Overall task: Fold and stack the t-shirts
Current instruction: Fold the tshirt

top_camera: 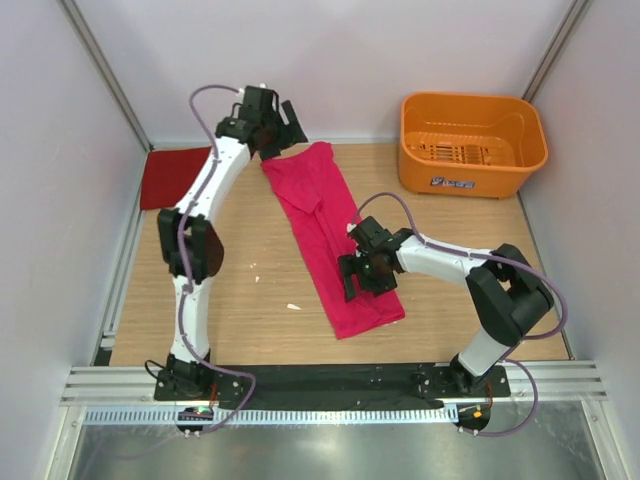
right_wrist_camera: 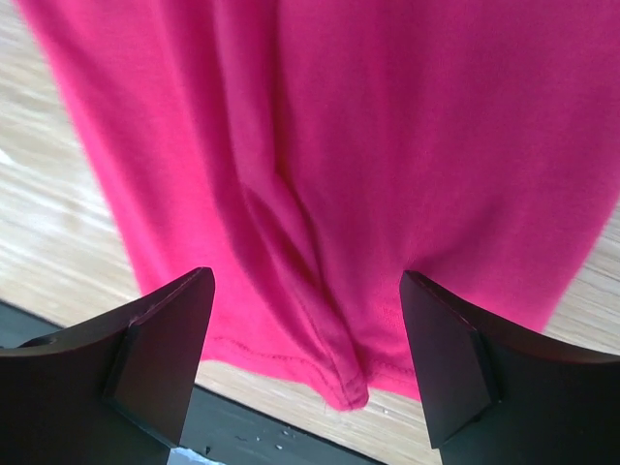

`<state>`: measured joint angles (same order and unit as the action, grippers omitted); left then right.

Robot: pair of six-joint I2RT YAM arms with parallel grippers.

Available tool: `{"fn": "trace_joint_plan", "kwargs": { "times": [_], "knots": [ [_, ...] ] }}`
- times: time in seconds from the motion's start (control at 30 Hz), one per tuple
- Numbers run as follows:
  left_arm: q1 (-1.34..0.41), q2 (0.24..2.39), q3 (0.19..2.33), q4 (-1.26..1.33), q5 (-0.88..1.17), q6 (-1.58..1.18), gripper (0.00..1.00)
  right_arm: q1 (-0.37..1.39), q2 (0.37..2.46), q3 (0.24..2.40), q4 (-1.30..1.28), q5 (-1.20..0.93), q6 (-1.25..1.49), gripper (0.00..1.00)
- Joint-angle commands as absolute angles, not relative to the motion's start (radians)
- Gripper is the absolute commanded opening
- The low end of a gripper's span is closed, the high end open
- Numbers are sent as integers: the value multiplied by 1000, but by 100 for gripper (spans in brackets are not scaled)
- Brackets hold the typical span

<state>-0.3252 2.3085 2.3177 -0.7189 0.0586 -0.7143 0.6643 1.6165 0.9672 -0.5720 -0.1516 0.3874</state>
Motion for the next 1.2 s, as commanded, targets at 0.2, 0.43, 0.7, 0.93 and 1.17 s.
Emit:
{"fn": "trace_joint_plan", "kwargs": {
  "times": [0.2,0.43,0.7,0.93,1.17],
  "knots": [
    [-376,1804,1806,-894,41,-571,77,738,1726,959,-491,-25,557,83],
    [-379,1415,1222,-798,49,-679,76,922,1787,1012,-408,-69,804,84],
    [-383,1126,904,-789,143,-808,74,934,1732,1127,-472,-92,804,89],
    [-426,1072,701,-717,276,-900,64,859,1516,1019,-558,-106,700,88],
    [-525,1114,595,-583,325,-1037,61,773,1304,700,-474,-274,692,70]
  ]
}}
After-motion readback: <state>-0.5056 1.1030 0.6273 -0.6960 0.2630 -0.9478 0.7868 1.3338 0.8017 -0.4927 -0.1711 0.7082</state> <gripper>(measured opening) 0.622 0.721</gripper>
